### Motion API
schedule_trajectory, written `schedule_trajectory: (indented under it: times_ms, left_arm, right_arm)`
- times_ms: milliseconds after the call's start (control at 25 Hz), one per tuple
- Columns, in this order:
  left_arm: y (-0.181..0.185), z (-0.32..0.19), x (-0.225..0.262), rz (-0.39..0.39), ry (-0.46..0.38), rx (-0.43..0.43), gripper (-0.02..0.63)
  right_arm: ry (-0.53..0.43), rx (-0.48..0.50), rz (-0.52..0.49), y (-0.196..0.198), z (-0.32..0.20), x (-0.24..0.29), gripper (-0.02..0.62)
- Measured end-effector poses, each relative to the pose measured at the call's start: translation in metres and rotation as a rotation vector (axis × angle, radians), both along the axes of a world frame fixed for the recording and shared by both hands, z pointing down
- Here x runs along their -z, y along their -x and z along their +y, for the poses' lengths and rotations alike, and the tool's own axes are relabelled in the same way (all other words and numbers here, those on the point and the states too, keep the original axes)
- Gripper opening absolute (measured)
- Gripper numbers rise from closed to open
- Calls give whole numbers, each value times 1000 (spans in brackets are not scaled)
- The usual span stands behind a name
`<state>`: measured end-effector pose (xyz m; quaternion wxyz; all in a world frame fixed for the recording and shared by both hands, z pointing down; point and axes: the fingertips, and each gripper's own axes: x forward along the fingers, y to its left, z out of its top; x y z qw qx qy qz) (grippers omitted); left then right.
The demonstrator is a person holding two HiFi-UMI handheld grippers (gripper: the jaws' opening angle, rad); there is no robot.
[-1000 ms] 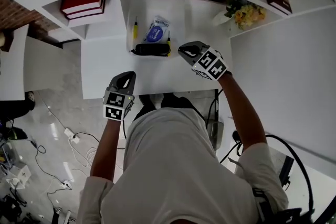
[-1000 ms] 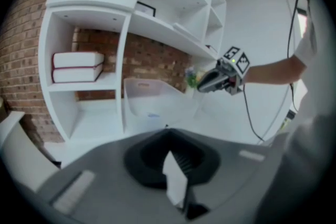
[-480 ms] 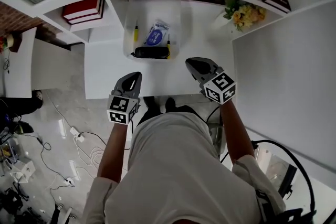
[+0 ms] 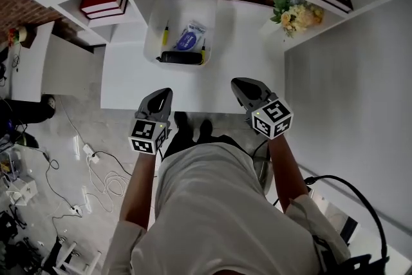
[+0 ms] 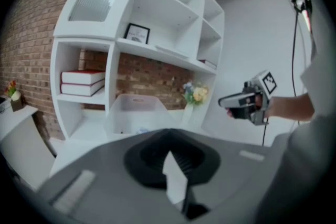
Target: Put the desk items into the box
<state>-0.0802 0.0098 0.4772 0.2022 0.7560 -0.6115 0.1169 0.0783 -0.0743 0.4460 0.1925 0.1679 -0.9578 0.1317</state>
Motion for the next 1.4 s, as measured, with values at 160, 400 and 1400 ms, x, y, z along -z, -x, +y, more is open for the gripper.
schedule_trajectory:
  times_ms: [160, 400, 1400]
  left_arm:
    - [-8, 8, 5, -13, -14, 26, 3]
    - [-9, 29, 10, -11, -10, 41, 3]
    - [11, 52, 21, 23, -32, 32, 3]
  right_arm:
    - [21, -33, -43, -10, 3, 0, 6]
    - [46, -68, -85, -18, 21, 3, 6]
    - [32, -20, -107, 12, 60, 20, 3]
